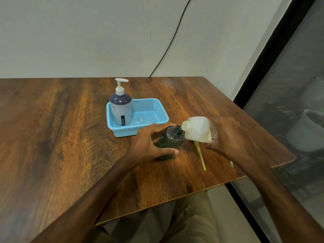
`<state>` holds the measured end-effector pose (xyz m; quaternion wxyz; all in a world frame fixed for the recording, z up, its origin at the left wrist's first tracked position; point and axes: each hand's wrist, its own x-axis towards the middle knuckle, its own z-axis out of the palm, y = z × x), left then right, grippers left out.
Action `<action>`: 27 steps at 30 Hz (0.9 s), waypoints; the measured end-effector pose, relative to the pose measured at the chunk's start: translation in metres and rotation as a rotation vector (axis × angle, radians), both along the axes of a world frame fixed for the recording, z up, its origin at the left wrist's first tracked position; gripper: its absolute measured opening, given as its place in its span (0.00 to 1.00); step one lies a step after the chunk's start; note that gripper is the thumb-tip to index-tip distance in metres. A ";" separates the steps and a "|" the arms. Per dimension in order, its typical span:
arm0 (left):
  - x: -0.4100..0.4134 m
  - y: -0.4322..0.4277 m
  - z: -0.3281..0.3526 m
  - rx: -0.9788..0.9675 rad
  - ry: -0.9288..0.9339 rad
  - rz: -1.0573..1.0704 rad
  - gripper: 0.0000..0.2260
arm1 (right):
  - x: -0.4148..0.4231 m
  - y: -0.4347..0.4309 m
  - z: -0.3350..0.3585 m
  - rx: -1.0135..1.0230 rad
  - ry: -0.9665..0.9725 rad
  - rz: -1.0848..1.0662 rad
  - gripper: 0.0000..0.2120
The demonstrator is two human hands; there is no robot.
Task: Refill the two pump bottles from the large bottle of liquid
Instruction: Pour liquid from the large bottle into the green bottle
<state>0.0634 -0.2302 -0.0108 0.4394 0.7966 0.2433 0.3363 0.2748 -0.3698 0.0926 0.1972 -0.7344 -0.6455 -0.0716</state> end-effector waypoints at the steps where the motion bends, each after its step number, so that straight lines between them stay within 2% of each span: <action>1: 0.000 0.000 -0.001 -0.003 0.000 -0.001 0.39 | -0.001 0.000 0.002 -0.016 0.002 -0.001 0.34; 12: 0.001 0.001 -0.005 -0.015 -0.020 -0.007 0.38 | -0.009 -0.002 0.015 -0.137 0.008 0.014 0.32; 27: 0.001 0.002 -0.008 -0.009 -0.034 -0.006 0.39 | -0.010 -0.003 0.015 -0.164 0.025 0.007 0.32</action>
